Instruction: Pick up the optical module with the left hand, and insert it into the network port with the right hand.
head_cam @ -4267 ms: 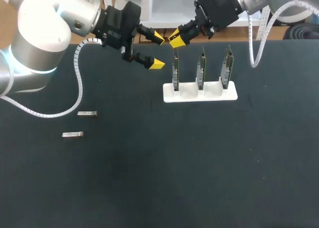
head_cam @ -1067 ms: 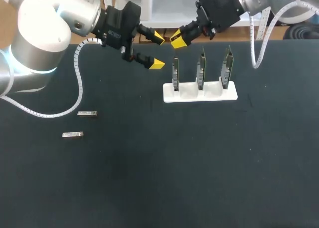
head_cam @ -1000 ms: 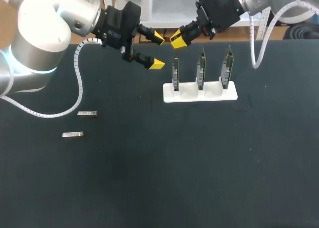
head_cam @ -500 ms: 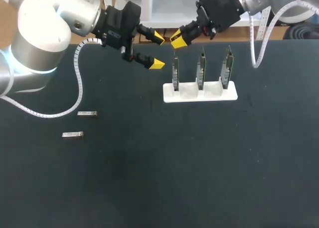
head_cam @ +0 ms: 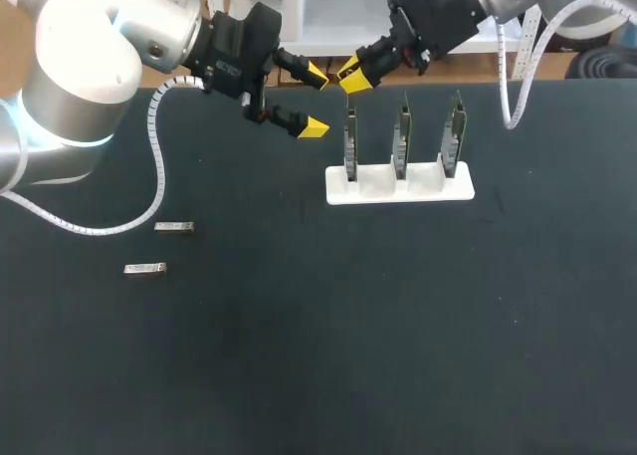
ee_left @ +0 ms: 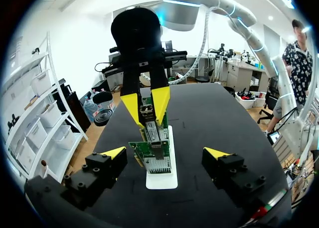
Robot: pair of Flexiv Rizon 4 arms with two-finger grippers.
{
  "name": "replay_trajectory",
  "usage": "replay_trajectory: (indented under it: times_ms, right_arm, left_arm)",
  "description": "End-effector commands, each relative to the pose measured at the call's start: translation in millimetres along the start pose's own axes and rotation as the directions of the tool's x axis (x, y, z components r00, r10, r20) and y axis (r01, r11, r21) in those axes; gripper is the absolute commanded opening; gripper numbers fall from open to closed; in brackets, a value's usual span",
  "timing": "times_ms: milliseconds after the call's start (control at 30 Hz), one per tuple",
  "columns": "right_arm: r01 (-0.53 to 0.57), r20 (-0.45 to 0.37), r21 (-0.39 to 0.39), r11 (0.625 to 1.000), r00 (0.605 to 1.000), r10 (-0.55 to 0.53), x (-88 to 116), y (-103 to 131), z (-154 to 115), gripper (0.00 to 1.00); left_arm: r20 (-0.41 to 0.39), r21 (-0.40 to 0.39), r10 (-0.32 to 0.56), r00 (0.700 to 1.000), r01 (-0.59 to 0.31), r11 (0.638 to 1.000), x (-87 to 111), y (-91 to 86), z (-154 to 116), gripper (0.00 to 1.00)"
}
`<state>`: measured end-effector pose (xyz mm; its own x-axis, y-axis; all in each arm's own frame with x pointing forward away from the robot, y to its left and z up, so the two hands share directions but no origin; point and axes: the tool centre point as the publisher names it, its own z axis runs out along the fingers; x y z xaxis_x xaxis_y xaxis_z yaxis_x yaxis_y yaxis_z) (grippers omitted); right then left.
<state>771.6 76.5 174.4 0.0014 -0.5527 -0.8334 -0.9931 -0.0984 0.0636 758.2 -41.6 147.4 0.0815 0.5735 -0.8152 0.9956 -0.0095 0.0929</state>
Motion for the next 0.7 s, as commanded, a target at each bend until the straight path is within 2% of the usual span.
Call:
replay_trajectory:
  times_ms: [33,100,700]
  right_arm:
    - [0.002,-0.015,0.014,1.0,1.0,-0.001,-0.6,6.6,0.0,0.0]
    - [0.002,-0.036,0.017,1.0,0.999,-0.001,-0.2,7.3,0.5,0.0]
    - [0.002,-0.029,0.021,1.0,1.0,-0.001,2.9,3.4,-0.1,0.0]
  left_arm:
    - [-0.005,0.002,-0.001,1.0,0.001,1.0,-0.7,0.9,-0.1,1.0]
    - [-0.005,0.002,-0.001,1.0,0.001,1.0,-0.7,0.9,-0.1,1.0]
    - [-0.005,0.002,-0.001,1.0,0.001,1.0,-0.7,0.9,-0.1,1.0]
